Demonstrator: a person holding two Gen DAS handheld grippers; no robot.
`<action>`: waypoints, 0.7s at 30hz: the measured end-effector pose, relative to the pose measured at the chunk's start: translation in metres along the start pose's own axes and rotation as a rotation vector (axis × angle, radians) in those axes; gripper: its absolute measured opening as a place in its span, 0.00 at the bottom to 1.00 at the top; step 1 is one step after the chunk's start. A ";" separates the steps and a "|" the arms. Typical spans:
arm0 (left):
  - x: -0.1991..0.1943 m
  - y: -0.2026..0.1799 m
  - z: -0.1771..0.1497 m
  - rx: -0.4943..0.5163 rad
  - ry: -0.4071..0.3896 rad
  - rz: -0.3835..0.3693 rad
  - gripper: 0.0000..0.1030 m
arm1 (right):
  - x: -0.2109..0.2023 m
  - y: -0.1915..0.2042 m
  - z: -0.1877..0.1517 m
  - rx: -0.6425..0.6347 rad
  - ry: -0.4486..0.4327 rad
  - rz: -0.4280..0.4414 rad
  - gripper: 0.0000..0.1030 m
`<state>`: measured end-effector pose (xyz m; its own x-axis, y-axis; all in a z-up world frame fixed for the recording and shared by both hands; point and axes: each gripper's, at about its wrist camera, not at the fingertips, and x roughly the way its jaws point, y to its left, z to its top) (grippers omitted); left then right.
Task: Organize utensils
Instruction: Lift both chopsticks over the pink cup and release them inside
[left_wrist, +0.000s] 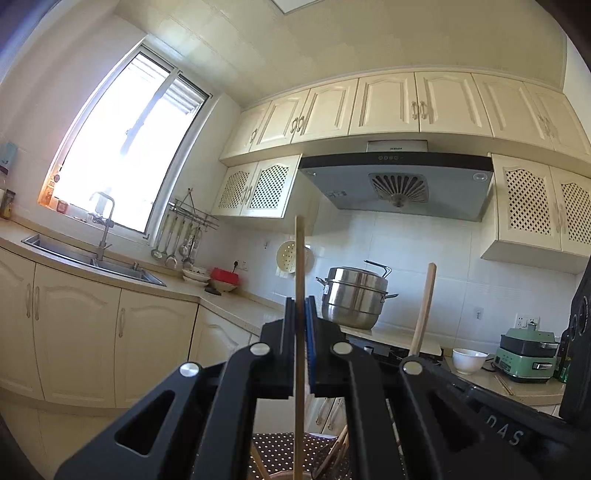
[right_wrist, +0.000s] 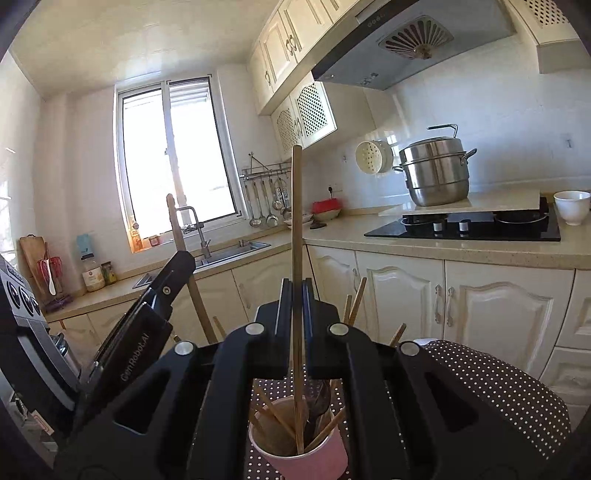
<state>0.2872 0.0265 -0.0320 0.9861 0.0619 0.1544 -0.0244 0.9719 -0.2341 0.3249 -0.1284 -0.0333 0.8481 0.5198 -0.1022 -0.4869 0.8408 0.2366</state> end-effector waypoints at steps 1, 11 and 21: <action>-0.001 0.001 -0.002 -0.001 0.010 -0.003 0.05 | -0.001 0.001 -0.002 0.000 0.005 0.001 0.06; -0.013 0.018 -0.022 -0.003 0.125 0.026 0.05 | -0.008 0.001 -0.017 0.019 0.042 -0.021 0.06; -0.014 0.029 -0.037 0.001 0.238 0.033 0.06 | -0.010 0.002 -0.036 0.034 0.091 -0.041 0.06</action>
<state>0.2792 0.0459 -0.0763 0.9957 0.0389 -0.0839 -0.0577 0.9704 -0.2347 0.3076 -0.1262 -0.0669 0.8442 0.4977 -0.1991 -0.4431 0.8570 0.2632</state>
